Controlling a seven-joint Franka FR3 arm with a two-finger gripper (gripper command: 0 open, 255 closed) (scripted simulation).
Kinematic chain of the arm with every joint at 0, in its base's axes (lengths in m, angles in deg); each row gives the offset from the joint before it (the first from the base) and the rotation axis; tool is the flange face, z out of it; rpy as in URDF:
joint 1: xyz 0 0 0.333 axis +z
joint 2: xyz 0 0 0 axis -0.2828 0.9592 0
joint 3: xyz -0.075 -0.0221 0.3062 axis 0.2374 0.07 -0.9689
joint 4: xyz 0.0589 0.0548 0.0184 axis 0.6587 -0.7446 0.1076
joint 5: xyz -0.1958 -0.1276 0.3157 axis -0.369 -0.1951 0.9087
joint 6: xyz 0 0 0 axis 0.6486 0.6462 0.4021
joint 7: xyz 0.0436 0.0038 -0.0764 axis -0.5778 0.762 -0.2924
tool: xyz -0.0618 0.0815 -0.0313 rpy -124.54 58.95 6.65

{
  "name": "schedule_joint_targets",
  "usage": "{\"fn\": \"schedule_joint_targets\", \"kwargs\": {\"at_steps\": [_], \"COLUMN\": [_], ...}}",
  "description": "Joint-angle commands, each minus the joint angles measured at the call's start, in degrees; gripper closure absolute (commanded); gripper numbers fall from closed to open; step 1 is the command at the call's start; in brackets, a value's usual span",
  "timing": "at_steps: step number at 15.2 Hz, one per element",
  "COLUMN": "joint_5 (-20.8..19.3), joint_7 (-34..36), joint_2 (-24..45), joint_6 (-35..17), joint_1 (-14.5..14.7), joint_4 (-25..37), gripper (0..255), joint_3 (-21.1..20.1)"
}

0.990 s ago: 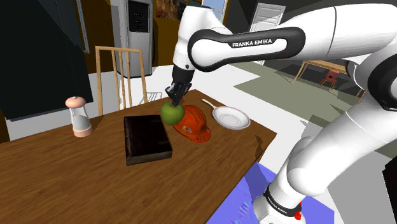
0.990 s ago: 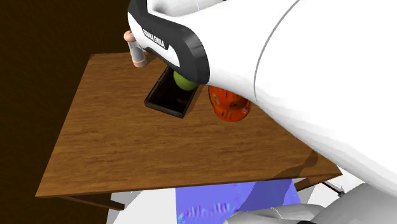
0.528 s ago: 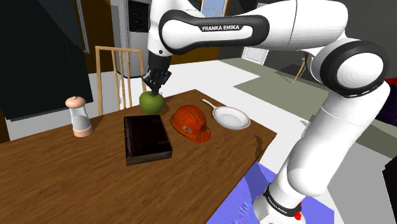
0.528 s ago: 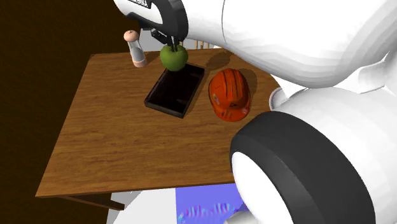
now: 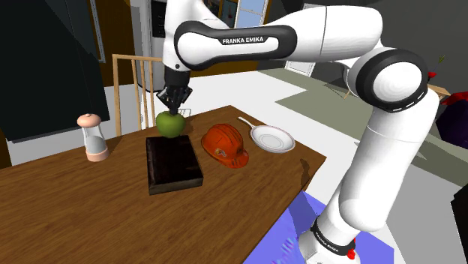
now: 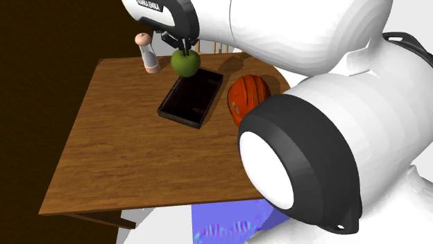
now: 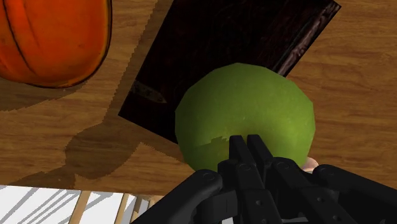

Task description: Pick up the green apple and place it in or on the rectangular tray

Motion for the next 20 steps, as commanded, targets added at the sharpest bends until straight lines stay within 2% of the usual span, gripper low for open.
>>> {"fn": "schedule_joint_targets", "kwargs": {"at_steps": [1, 17, 20], "joint_5": [-0.04, -1.78, -1.9], "joint_7": [0.07, 1.9, 2.01], "joint_2": [-0.06, 2.37, 2.55], "joint_6": [-1.64, -13.16, -13.64], "joint_1": [-0.1, -0.07, -0.05], "joint_4": [-1.65, -10.98, -11.3], "gripper": [255, 255, 255], "joint_3": [0.07, 0.46, 0.48]}}
